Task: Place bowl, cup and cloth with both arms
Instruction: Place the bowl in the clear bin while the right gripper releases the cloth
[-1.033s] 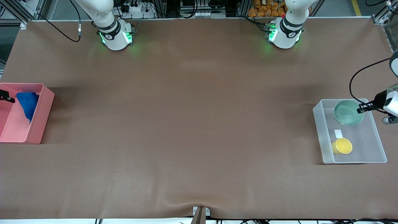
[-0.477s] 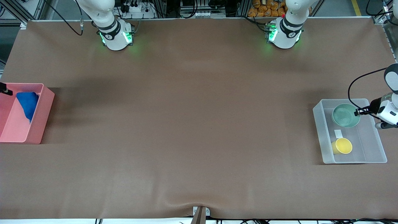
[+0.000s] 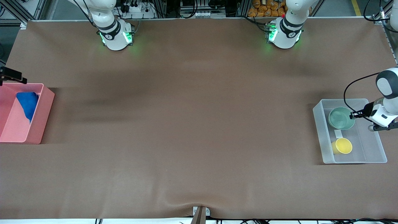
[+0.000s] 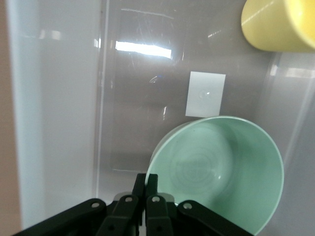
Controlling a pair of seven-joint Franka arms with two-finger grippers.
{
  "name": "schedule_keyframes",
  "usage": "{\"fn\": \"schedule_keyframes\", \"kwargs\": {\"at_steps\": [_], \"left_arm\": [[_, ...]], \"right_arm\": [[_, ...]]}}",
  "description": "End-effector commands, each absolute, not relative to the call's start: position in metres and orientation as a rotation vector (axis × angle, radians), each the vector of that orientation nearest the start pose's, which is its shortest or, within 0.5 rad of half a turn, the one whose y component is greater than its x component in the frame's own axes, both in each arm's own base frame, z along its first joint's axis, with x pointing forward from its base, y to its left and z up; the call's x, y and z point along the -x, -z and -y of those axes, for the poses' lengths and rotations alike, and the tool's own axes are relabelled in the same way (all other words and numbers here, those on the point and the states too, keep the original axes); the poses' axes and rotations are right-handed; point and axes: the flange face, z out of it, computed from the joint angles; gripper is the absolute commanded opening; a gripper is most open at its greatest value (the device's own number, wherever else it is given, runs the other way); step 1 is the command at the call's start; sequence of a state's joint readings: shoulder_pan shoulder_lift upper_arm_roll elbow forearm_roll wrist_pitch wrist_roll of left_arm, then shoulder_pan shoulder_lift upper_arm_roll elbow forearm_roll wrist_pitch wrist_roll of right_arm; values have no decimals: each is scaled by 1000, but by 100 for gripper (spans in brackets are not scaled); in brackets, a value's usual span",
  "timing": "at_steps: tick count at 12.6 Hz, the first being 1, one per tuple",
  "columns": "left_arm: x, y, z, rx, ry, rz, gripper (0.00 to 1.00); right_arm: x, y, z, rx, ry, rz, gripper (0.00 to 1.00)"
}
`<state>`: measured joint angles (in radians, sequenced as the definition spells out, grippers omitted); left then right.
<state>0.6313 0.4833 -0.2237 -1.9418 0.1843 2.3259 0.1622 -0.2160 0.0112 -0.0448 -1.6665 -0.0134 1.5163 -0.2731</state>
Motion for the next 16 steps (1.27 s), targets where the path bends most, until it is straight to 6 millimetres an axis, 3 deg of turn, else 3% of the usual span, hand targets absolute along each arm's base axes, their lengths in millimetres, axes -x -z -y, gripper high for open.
{"fn": "schedule_keyframes", "kwargs": {"at_steps": [1, 3, 6, 10, 11, 12, 13, 16], "left_arm": [[-557, -228, -253, 3121, -118, 149, 1], [-559, -232, -253, 3121, -108, 88, 25], [-564, -242, -248, 3119, -96, 49, 53], [-577, -277, -241, 3101, -88, 23, 54], [-584, -291, -234, 3096, -89, 2, 62], [-588, -302, -232, 3093, -94, -3, 94], [-596, -314, -224, 3094, -73, -20, 100], [-601, -339, -222, 3075, -16, -18, 100]], "right_arm": [[-516, -594, 94, 3137, -238, -113, 100], [-516, -607, 60, 3147, -249, -219, 100], [-513, -629, 35, 3143, -175, -212, 100], [-513, -633, 24, 3151, -165, -143, 100], [-513, -638, 25, 3156, -144, -110, 100], [-515, -642, 27, 3154, -122, -68, 100], [-516, -644, 29, 3151, -105, -48, 100], [-520, -647, 28, 3145, -49, -51, 100]]}}
